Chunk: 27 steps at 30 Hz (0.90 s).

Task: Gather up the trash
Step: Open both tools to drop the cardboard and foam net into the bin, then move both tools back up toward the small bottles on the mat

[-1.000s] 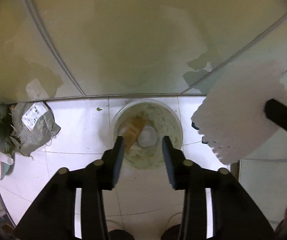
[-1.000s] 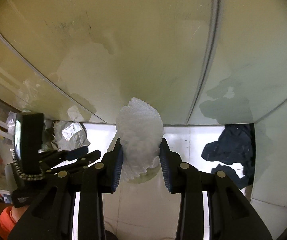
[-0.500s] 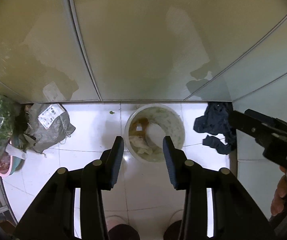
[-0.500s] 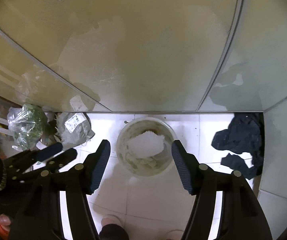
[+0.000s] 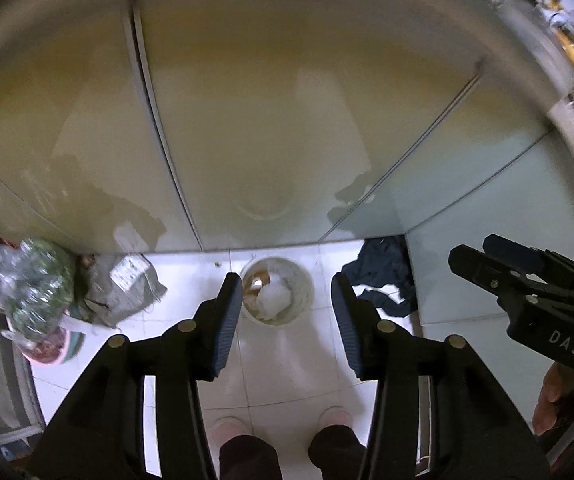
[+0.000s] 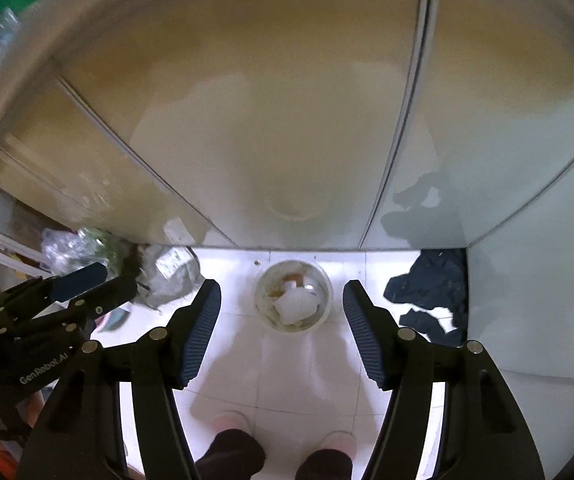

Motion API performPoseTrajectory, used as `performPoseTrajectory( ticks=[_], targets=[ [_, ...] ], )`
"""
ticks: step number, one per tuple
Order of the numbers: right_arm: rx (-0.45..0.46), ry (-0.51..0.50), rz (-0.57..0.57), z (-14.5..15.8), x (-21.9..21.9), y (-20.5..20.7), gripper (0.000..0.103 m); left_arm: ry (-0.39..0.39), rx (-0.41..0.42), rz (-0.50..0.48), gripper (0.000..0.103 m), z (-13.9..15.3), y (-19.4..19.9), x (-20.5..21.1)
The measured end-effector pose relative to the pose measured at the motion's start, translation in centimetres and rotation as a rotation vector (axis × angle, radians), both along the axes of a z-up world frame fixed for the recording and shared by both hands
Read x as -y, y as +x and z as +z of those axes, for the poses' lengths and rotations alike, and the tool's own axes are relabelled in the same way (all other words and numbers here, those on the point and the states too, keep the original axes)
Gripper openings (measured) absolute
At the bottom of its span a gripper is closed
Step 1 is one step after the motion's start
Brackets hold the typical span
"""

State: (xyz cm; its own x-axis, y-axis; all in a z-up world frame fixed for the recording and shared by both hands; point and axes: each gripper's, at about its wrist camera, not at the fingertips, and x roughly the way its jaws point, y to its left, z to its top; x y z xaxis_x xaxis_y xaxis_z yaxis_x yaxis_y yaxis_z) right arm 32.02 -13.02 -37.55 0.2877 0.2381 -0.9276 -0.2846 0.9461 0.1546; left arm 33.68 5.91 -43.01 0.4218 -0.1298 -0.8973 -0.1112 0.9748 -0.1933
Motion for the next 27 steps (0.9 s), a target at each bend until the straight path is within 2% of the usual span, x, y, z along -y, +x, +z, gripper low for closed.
performPoseTrajectory(
  ticks=[6,11,16,20,25,27],
  targets=[
    [0.106,0.020,-0.032,11.1,-0.4,-1.9,0.060,0.023,0.118,-0.024,0.048,11.7,-2.0,-1.0],
    [0.228,0.024,-0.062,20.0,-1.1,-4.0,0.060,0.034,0.258,-0.034,0.055,21.3,-4.2,-2.7],
    [0.343,0.045,-0.099,26.6,-2.1,-6.5,0.060,0.058,0.387,-0.052,0.060,29.3,-6.5,-3.7],
    [0.445,0.056,-0.116,30.7,-2.6,-7.8,0.062,0.083,0.475,-0.064,0.070,33.6,-7.8,-4.3],
    [0.543,0.053,-0.120,33.4,-3.3,-7.8,0.069,0.122,0.542,-0.050,0.088,35.9,-7.9,-4.7],
    [0.559,0.061,-0.119,33.8,-3.3,-7.1,0.069,0.114,0.548,-0.045,0.089,36.0,-7.3,-4.9]
  ],
)
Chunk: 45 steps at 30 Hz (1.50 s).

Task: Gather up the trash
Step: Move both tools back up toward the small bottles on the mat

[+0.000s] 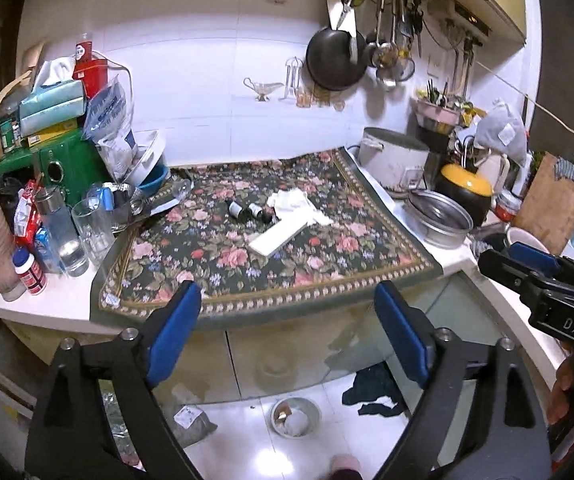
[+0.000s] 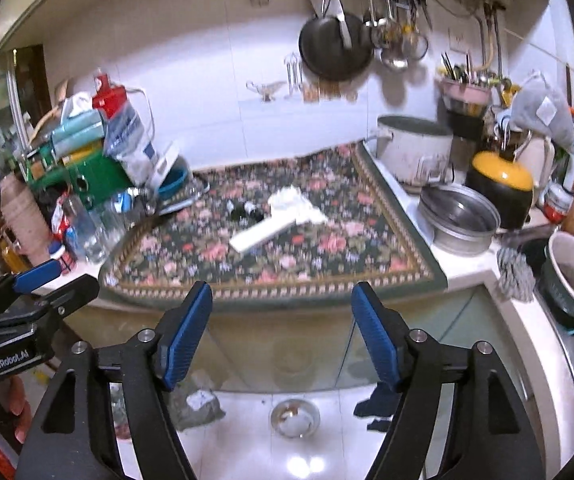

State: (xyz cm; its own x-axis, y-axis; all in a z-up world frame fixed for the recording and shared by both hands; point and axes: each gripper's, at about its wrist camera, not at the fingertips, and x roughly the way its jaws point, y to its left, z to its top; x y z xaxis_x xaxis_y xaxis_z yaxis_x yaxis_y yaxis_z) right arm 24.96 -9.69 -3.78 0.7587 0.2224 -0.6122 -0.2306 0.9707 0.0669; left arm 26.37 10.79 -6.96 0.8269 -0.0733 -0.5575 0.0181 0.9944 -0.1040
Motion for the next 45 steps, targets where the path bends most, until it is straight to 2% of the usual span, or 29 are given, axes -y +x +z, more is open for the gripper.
performPoseTrajectory(
  ticks=[5,9,16,24,34,39,43,45],
  targets=[
    [0.021,0.009,0.014,0.1,0.4,2.6,0.069,-0.007,-0.013,0.029,0.089,-0.5,4.0,0.0],
    [0.020,0.021,0.036,-0.1,1.3,6.3,0.069,-0.011,-0.030,0.068,0.089,-0.8,8.1,0.3],
    [-0.035,0.032,0.092,0.0,3.9,14.4,0.069,-0.027,-0.072,0.161,0.089,-0.9,16.3,1.7],
    [-0.095,0.003,0.167,-1.5,5.4,21.2,0.069,-0.078,-0.128,0.287,0.089,-3.0,22.6,1.1],
    [-0.208,0.004,0.196,-5.3,3.2,28.3,0.069,-0.087,-0.238,0.369,0.089,-8.0,30.5,-3.0],
    [-0.253,0.006,0.163,-7.3,1.0,31.3,0.069,-0.072,-0.299,0.331,0.088,-11.2,35.2,-5.5],
    [-0.302,-0.003,0.120,-9.2,-0.8,34.0,0.069,-0.081,-0.383,0.275,0.080,-14.6,39.8,-7.9],
    [-0.334,-0.007,0.099,-10.6,-1.9,35.5,0.069,-0.084,-0.414,0.258,0.080,-15.9,41.4,-8.5]
  ],
)
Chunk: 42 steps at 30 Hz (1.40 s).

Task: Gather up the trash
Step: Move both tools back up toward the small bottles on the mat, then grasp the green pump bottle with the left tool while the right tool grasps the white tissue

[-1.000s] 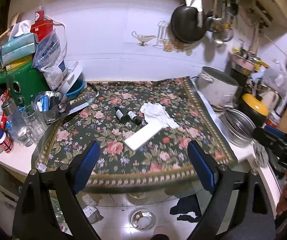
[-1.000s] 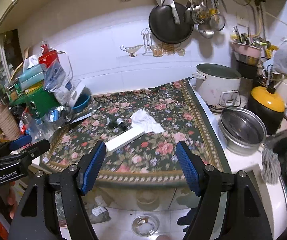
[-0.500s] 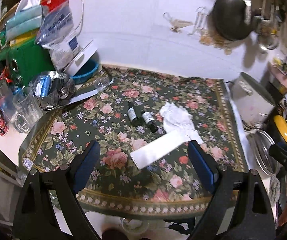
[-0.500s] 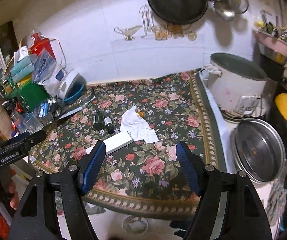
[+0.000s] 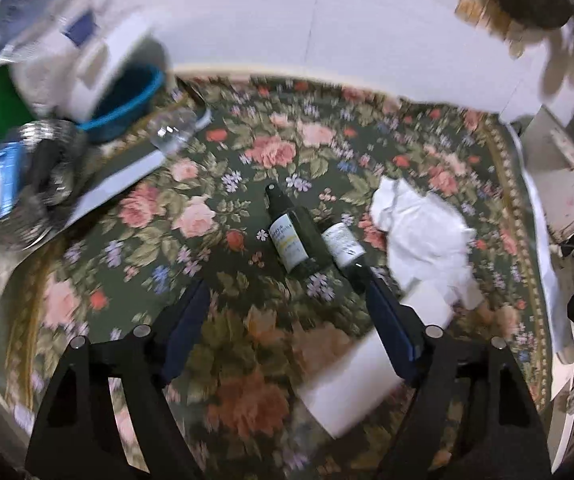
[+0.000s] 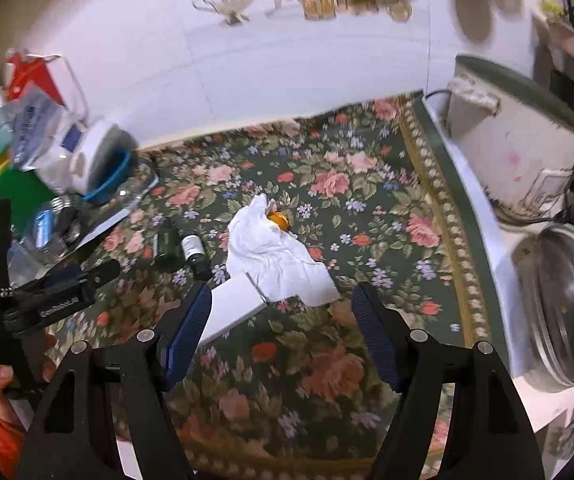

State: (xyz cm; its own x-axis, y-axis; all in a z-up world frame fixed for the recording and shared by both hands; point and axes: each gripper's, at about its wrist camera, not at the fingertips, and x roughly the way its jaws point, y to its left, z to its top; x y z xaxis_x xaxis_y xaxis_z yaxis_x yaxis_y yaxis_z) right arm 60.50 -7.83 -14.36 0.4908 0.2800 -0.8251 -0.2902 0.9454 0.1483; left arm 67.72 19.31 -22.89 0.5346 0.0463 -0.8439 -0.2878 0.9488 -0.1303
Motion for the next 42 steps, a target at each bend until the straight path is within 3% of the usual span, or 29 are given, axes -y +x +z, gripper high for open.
performPoseTrajectory(
  ticks=[7,18,23,27,29,31,34,42],
  targets=[
    [-0.100,0.003,-0.070,-4.8,-1.8,4.2,0.069,-0.078,-0.071,-0.066,0.071,-4.5,5.1,-1.2],
    [-0.231,-0.007,-0.086,-11.1,-5.2,8.3,0.069,-0.083,-0.099,-0.072,0.061,-6.6,6.7,-4.2],
    [-0.201,-0.091,-0.061,-11.7,-7.0,8.1,0.072,-0.114,-0.070,-0.087,0.061,-6.4,7.6,-5.1],
    [-0.175,-0.160,-0.033,-12.2,-7.7,7.9,0.070,-0.094,-0.047,-0.122,0.061,-6.3,8.5,-4.9],
    [-0.157,-0.193,-0.033,-12.2,-7.7,7.7,0.057,-0.082,-0.044,-0.140,0.055,-6.3,9.0,-4.7],
    [-0.147,-0.208,-0.049,-12.1,-7.1,7.6,0.040,-0.090,-0.046,-0.167,0.041,-6.4,9.3,-4.5],
    [-0.175,-0.139,-0.081,-11.8,-5.3,7.7,0.010,-0.070,-0.048,-0.182,0.041,-6.6,9.5,-3.9],
    [-0.108,-0.064,-0.152,-8.5,-2.9,6.9,0.007,-0.056,-0.073,-0.176,0.041,-6.4,8.0,-2.8]
  ],
)
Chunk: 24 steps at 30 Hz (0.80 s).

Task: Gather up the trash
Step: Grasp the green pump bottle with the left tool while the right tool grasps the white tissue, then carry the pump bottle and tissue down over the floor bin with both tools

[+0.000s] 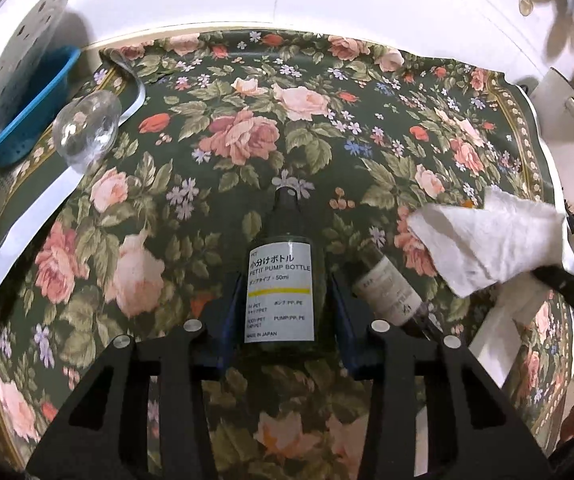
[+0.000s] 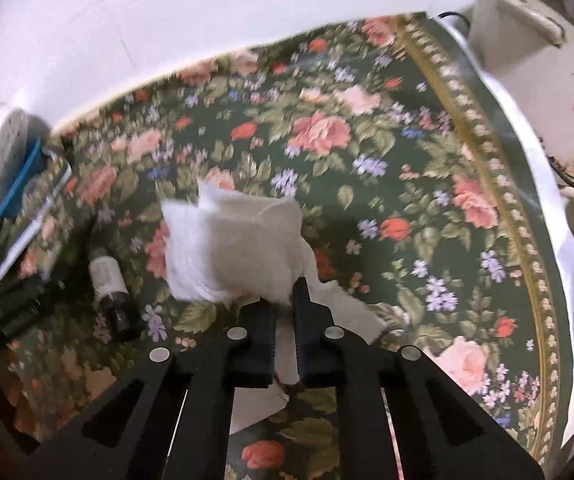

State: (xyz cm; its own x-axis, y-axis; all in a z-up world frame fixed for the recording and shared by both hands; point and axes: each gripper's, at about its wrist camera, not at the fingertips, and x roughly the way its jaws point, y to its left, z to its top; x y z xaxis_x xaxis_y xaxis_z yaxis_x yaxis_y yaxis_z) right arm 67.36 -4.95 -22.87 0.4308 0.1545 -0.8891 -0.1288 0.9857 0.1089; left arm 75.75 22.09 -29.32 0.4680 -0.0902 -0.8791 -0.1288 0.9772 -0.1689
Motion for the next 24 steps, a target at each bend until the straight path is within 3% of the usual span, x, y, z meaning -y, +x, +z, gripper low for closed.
performPoseTrajectory(
  ticks=[6,12,16,24],
  targets=[
    [0.127,0.073,-0.027,5.1,2.3,-0.9,0.007,0.031,0.059,0.023,0.041,3.2,-2.0,0.9],
    [0.233,0.134,-0.015,9.5,4.9,-2.2,0.007,0.051,0.172,0.070,0.041,8.3,-4.9,2.9],
    [0.264,0.151,0.028,11.1,6.8,-4.2,0.007,0.085,0.264,0.132,0.041,11.5,-8.3,4.9],
    [0.289,0.156,0.148,13.5,9.4,-9.4,0.007,0.089,0.317,0.198,0.041,14.8,-15.8,8.6]
  ],
)
